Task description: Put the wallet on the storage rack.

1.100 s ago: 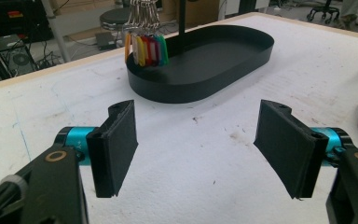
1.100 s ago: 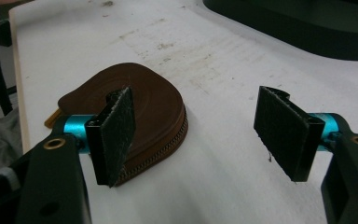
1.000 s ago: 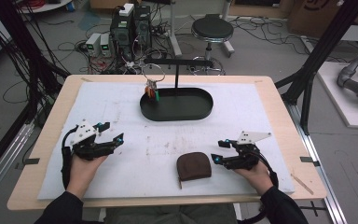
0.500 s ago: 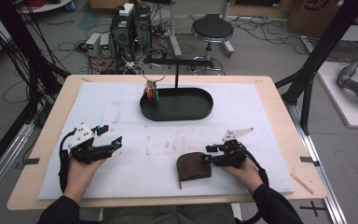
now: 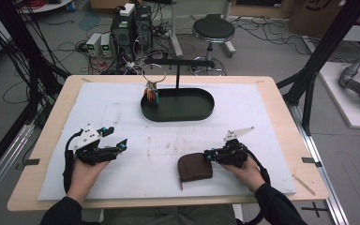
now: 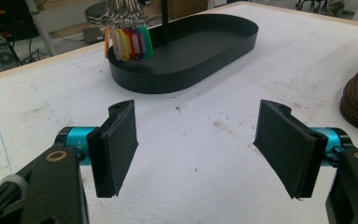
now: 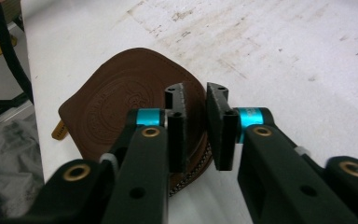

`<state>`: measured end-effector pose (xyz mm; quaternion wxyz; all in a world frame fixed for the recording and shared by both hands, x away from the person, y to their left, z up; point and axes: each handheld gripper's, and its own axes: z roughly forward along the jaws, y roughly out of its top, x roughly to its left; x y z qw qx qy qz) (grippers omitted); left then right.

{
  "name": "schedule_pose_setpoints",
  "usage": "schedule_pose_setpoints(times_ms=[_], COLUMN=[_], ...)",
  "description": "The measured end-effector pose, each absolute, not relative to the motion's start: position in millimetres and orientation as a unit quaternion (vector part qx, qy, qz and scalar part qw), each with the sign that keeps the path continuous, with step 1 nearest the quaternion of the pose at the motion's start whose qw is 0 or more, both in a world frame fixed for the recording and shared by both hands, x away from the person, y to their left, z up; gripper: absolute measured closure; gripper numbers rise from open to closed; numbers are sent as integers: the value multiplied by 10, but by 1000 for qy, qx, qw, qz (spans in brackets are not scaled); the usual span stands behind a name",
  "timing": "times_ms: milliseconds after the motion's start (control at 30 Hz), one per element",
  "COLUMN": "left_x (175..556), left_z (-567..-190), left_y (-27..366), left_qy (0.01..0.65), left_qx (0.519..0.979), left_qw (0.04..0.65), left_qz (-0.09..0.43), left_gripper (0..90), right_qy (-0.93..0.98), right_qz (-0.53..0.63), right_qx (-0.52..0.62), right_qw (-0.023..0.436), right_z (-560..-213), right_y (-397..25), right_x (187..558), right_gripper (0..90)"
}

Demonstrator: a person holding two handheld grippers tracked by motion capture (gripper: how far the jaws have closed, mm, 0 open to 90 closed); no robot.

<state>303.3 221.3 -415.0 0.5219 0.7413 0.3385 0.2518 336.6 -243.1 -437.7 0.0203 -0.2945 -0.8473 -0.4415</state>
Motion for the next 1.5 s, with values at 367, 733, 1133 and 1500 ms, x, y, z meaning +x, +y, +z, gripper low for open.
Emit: schedule_pose_setpoints(times_ms=[367,733,1133,1500], left_x=[3036,3062,3192,3324], left_z=[-4141,-4068,-4079,-4160], left_y=[2186,1988,1357,875], left_qy=[335,303,223,181], left_qx=[743,743,771,797], left_qw=[523,549,587,574], left_qz=[252,233,110,51], left_gripper=[295,294,294,297], right_qy=[-837,-815,-817,-823], right_qz=[-475,-523,-538,-540], right_qx=[-272,-227,-173,-145], right_qw=[-34,-102,-112,-99], right_z=[-4209,-4017,-3940,-3935], right_y=[-2392,-2405,-2400,-2438], right_x=[3269,3187,3096,3054], right_gripper=[878,883,883,881])
